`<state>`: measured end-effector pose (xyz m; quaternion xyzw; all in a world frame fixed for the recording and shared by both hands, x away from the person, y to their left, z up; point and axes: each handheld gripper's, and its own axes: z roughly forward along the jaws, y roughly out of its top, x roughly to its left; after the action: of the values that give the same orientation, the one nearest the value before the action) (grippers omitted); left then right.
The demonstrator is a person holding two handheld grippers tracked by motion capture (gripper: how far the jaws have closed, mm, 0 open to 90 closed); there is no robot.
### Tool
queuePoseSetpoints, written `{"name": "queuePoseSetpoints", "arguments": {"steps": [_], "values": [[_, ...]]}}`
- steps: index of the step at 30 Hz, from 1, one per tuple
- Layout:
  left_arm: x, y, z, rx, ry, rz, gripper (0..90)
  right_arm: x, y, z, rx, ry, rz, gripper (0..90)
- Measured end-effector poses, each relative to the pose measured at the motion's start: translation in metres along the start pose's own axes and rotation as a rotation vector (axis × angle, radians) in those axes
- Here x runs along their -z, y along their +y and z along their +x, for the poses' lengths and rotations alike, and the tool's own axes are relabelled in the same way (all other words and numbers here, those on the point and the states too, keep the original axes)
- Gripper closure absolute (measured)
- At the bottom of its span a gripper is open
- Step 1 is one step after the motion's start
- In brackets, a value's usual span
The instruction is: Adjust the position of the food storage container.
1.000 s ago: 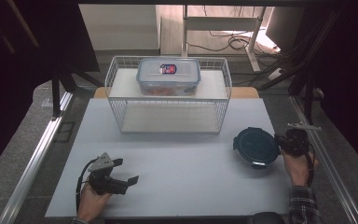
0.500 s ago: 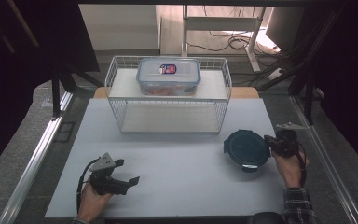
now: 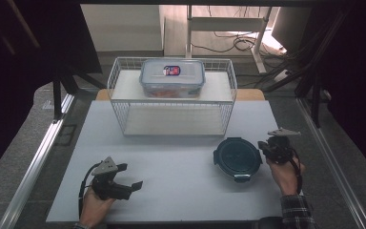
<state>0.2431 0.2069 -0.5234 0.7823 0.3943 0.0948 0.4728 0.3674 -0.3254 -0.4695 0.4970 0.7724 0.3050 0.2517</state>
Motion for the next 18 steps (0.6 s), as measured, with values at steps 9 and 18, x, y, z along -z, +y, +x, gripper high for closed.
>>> {"name": "queuePoseSetpoints", "arguments": {"steps": [9,18], "values": [[0.002,0.000,0.001,0.009,0.001,-0.005,3.6,0.012,-0.015,0.004,-0.058,0.062,0.048,89.7],[-0.001,0.000,0.001,0.014,-0.005,0.004,3.7,0.012,-0.014,0.018,-0.047,0.119,0.040,89.8]]}}
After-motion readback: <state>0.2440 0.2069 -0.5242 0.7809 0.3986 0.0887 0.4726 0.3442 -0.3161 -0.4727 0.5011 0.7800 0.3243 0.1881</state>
